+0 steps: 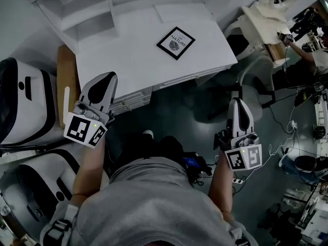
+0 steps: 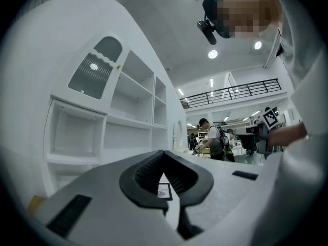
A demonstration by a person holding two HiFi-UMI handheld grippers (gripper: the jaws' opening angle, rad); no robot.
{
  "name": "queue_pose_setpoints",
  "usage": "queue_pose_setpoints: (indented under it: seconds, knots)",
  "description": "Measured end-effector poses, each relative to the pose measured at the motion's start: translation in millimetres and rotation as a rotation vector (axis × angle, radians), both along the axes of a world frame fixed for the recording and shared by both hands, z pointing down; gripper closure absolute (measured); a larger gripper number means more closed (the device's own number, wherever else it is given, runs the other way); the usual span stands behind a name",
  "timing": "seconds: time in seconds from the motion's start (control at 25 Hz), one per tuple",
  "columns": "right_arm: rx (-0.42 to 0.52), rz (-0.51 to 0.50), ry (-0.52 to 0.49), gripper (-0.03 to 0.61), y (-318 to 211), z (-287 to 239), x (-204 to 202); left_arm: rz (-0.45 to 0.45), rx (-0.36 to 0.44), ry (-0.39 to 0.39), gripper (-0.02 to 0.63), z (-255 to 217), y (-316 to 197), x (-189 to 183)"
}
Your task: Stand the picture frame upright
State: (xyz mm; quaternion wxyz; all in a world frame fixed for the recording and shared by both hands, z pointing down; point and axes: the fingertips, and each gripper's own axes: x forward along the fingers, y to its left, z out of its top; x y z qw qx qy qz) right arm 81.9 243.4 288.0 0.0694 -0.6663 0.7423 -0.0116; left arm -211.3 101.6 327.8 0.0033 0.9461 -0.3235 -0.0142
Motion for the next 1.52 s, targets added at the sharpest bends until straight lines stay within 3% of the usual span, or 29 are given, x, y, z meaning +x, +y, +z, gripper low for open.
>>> queue_pose_setpoints:
  seconds: [0.36, 0.88, 1.24, 1.52]
  knots:
    - [-0.002, 0.022, -0.038, 0.551, -17.4, 9.1, 10.1, 0.013, -0.026, -0.005, 0.607, 16.5, -19.6, 7.5]
    - [0.016, -0.068, -0.072, 0.551, -102.9, 10.8, 48.6, -0.059, -0.048, -0.006, 0.607, 26.4, -73.4, 43.0]
    - [-0.002, -0.147, -0.078, 0.551, -200.7, 13.9, 115.8, -0.130, -0.063, -0.012, 0.607, 30.5, -146.7, 101.8]
    - [-0.021, -0.246, -0.116, 0.551, -254.1, 30.9, 165.2, -0.175, -0.012, -0.107, 0.607, 40.9, -177.5, 160.8]
